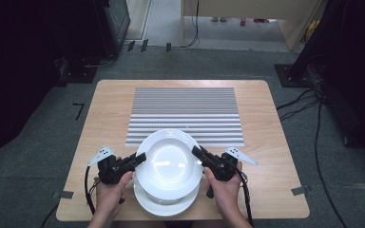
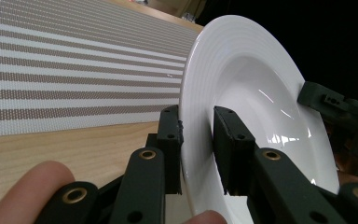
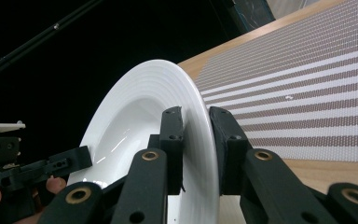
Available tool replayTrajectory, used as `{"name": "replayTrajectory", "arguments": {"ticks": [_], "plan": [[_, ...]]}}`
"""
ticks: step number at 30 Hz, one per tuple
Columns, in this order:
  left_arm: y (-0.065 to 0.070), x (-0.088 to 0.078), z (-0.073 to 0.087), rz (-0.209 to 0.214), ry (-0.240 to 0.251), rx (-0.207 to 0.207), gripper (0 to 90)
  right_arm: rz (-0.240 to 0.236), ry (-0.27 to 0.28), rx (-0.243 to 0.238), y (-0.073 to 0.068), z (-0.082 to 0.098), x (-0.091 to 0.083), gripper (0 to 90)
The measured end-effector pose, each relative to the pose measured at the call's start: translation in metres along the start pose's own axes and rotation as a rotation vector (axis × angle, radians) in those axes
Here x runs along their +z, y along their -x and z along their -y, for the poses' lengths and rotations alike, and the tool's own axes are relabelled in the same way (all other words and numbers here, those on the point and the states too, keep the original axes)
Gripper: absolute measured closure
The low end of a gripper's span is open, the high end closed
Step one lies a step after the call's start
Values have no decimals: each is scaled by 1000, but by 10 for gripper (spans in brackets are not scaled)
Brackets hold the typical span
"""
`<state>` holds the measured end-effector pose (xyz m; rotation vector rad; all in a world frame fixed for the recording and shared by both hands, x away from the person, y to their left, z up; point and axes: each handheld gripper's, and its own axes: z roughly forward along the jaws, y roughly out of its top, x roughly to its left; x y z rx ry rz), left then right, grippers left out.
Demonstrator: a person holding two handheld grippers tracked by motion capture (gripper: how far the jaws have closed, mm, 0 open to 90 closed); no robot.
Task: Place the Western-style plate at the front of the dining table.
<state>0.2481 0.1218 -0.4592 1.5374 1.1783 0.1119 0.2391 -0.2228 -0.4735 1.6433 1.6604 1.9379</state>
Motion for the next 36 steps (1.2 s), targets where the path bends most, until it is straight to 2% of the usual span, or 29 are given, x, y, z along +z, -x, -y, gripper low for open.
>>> {"name": "replayTrajectory", "arguments": {"ticks": [4,11,12,16,19,24,30,36], "plan": [[0,5,-6,6,0,2,741,2,4,-6,2,-5,2,776],[4,20,-28,17,14,18,740,2,29,-13,6,-29,6,777],[4,23,-33,22,15,25,741,9,29,-15,7,-37,7,777],[5,34,-49,24,22,36,741,12,32,-20,9,-49,11,775],[5,39,-54,24,20,38,739,12,33,-17,11,-54,13,776],[0,50,-64,23,8,38,738,22,29,-15,19,-69,24,775],[-6,65,-78,13,-1,26,738,28,25,-7,27,-79,34,774],[-11,81,-93,10,-16,27,737,34,18,-1,40,-95,49,771]]}}
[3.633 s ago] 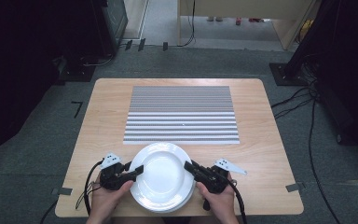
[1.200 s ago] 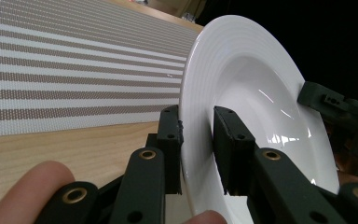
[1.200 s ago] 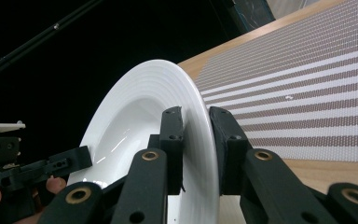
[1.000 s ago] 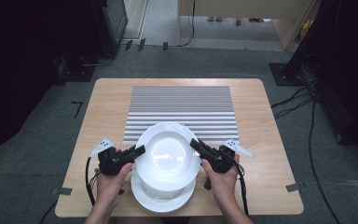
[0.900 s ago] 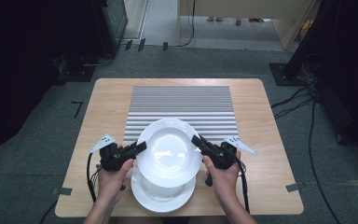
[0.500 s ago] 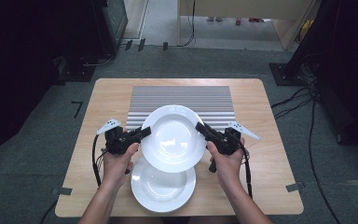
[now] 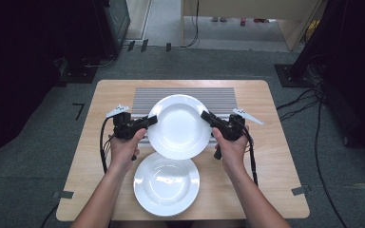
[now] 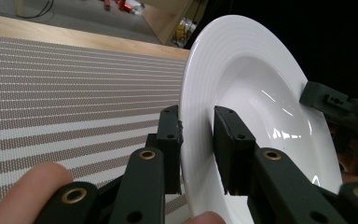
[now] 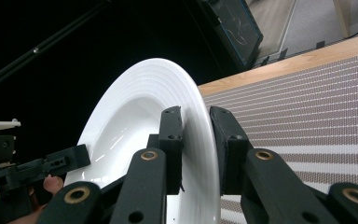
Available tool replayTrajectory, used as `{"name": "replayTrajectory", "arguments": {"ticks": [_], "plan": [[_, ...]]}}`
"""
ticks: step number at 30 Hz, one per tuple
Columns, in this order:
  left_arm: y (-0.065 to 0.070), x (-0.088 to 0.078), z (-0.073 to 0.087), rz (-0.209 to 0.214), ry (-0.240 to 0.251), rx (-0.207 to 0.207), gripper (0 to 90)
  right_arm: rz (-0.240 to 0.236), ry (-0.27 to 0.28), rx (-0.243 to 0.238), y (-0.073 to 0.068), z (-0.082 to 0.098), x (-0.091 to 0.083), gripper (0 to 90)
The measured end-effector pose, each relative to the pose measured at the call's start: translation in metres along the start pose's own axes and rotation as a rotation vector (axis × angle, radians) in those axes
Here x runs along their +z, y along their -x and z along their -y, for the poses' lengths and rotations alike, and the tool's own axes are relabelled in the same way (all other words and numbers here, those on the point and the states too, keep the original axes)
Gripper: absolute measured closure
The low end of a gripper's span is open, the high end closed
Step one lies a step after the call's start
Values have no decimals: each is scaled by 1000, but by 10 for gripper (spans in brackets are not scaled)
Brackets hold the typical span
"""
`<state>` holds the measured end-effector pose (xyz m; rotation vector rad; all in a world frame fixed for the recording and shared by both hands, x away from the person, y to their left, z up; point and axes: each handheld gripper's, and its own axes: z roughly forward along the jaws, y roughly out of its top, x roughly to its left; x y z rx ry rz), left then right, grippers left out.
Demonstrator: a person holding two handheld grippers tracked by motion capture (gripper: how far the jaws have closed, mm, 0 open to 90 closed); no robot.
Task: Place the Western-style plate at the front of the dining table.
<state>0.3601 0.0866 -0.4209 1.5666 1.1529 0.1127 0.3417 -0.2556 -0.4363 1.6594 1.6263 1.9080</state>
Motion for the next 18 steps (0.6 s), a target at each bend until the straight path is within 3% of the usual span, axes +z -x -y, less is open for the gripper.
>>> {"name": "replayTrajectory", "arguments": {"ticks": [5,7,18], "plan": [[-10,15,-8,-12,-21,-7,736,9,-15,5,8,-6,10,771],[-18,27,-13,-18,-38,-27,736,17,-25,14,16,-9,19,771],[-37,65,-28,-44,-82,-64,731,60,-44,61,45,-20,48,767]]}}
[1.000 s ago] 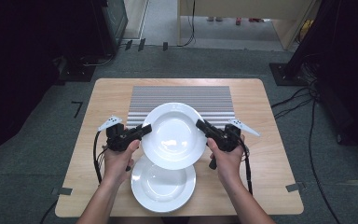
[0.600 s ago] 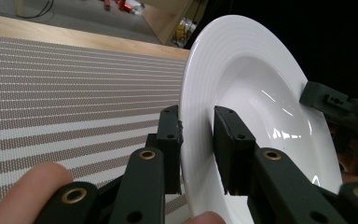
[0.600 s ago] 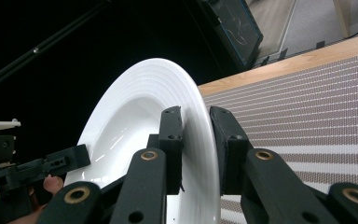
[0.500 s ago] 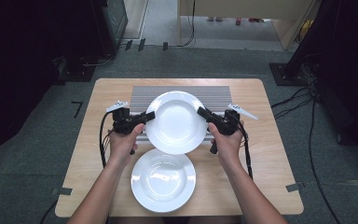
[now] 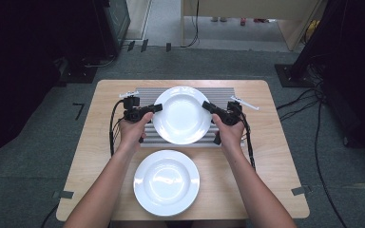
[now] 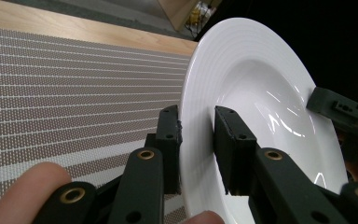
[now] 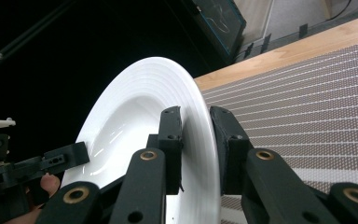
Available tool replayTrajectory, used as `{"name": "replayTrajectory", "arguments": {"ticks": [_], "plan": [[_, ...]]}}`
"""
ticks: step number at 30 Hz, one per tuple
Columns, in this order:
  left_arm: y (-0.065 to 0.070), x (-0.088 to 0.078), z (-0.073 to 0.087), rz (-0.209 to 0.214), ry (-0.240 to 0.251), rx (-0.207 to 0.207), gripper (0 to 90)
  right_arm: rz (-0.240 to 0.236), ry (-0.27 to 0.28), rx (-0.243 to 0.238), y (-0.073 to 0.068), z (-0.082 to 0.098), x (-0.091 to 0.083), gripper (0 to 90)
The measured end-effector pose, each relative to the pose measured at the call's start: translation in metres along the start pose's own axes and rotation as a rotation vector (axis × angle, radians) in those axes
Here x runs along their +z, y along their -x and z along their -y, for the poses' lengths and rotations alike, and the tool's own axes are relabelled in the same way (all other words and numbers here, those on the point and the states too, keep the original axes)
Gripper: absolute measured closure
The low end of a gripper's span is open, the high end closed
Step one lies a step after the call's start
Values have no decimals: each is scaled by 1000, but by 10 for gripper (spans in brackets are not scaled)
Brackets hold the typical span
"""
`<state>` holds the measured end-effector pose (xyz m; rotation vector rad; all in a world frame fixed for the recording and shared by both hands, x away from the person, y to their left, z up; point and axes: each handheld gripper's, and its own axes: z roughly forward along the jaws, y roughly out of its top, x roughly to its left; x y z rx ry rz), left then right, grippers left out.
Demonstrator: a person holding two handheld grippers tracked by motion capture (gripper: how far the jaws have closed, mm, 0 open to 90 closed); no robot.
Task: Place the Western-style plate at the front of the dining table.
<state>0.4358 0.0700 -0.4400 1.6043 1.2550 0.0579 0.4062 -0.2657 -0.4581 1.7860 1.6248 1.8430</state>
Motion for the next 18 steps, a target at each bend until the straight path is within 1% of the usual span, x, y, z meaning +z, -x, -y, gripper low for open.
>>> {"name": "replayTrajectory", "arguments": {"ticks": [1,2,3,6,7,8,9,10,11,13,14,15,18], "plan": [[-3,4,-1,0,-5,-8,731,4,-4,2,2,-1,2,767],[-3,4,-1,0,-5,-8,731,5,3,14,5,0,5,768],[-6,11,-2,-10,-18,-15,730,9,-1,21,8,0,8,767],[-13,22,-3,-20,-40,-29,727,22,-20,28,16,-1,16,765],[-13,22,-3,-20,-40,-29,726,22,-20,28,16,-1,16,765],[-17,27,-3,-29,-49,-40,723,34,-34,29,21,-3,23,765],[-17,27,-3,-29,-49,-40,723,34,-34,29,21,-3,23,765],[-21,31,-2,-36,-56,-55,722,43,-43,39,24,-3,28,764],[-24,34,-2,-43,-60,-65,721,46,-44,35,26,-3,30,764],[-25,36,-1,-46,-62,-71,720,51,-49,38,28,-3,33,764],[-27,37,-1,-49,-66,-77,720,59,-53,46,30,-3,38,764],[-29,38,-1,-53,-67,-83,720,59,-53,46,30,-3,38,764],[-35,43,-2,-65,-76,-106,718,69,-68,58,32,-5,48,766]]}}
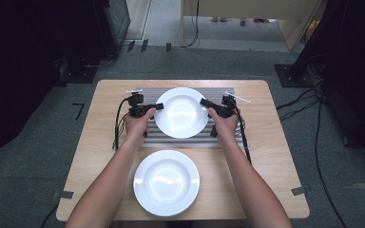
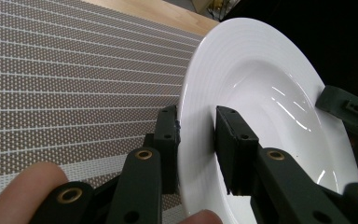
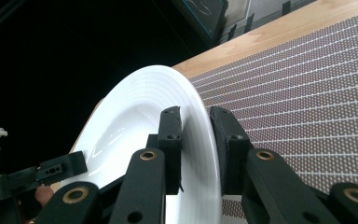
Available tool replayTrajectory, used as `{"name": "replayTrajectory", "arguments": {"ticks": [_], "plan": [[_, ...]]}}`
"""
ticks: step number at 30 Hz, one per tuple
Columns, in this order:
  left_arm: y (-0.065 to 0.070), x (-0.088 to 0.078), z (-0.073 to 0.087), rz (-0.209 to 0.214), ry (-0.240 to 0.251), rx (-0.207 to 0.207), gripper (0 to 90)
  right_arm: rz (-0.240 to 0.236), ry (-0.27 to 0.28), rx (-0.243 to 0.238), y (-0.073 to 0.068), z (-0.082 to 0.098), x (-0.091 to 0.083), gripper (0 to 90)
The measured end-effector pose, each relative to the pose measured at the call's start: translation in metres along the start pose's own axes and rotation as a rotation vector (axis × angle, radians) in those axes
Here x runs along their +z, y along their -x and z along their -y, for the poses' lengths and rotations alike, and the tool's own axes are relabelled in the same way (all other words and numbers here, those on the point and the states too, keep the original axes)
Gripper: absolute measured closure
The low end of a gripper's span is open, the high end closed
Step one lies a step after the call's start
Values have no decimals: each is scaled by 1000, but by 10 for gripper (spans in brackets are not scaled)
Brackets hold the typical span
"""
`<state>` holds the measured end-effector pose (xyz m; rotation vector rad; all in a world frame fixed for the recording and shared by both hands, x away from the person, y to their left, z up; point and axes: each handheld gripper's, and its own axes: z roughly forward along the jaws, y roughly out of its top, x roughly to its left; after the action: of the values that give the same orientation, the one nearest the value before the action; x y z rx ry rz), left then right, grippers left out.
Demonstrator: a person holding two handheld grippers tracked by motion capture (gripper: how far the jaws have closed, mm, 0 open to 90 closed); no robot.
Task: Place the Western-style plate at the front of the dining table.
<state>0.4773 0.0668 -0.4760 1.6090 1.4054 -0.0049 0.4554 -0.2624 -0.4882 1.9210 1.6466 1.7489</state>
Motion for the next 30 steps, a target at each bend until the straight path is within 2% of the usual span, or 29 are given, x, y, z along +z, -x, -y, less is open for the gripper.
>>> {"name": "replayTrajectory", "arguments": {"ticks": [4,6,11,14,17,21,23,26,29,30], "plan": [[-5,7,-1,-16,-22,-10,712,9,-10,9,3,-2,9,769],[-6,11,-1,-23,-34,-12,711,14,-11,29,7,-1,11,769],[-7,19,2,-26,-56,-19,715,40,-26,27,17,1,15,758],[-9,22,3,-25,-53,-38,719,46,-33,35,19,2,16,754],[-9,25,3,-45,-39,-57,725,62,-37,60,26,5,22,740],[-9,28,2,-59,-39,-62,730,83,-32,71,30,10,29,729],[-10,28,3,-60,-44,-66,728,87,-27,69,30,11,30,730],[-12,31,5,-76,-46,-58,718,106,-4,40,29,13,32,737],[-10,32,6,-94,-43,-37,702,121,7,-6,26,14,33,728],[-8,32,6,-106,-49,-15,691,127,10,-18,25,14,33,722]]}}
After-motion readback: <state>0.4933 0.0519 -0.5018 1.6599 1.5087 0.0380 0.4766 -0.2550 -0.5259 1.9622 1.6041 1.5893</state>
